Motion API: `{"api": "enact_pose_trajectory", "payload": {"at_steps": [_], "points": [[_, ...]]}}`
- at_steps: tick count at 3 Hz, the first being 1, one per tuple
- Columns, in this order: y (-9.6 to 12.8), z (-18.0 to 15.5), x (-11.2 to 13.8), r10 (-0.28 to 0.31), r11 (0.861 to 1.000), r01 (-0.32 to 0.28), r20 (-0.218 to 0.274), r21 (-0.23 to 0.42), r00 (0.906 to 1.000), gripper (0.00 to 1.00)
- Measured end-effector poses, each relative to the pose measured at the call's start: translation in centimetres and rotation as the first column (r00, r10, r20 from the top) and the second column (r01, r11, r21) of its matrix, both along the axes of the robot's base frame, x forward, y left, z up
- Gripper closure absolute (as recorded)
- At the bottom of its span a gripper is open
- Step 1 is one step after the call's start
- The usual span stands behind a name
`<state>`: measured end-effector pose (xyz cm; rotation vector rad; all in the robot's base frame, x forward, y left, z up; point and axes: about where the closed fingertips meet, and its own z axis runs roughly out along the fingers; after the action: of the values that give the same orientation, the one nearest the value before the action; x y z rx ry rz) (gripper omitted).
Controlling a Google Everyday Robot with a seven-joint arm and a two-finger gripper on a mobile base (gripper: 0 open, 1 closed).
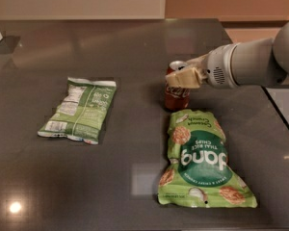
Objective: Move coke can near green rice chip bag
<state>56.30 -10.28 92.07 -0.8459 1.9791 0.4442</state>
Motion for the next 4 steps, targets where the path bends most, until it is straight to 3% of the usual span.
{"api": "enact_pose_trajectory", "payload": {"at_steps": [1, 4], "points": [[-0.45, -0.12, -0.61, -0.022, 1.000, 0.022, 0.029, -0.005, 0.9993, 0.83], [-0.65, 0.28, -1.54, -0.027, 1.000, 0.028, 0.078, -0.009, 0.9966, 0.13]]}}
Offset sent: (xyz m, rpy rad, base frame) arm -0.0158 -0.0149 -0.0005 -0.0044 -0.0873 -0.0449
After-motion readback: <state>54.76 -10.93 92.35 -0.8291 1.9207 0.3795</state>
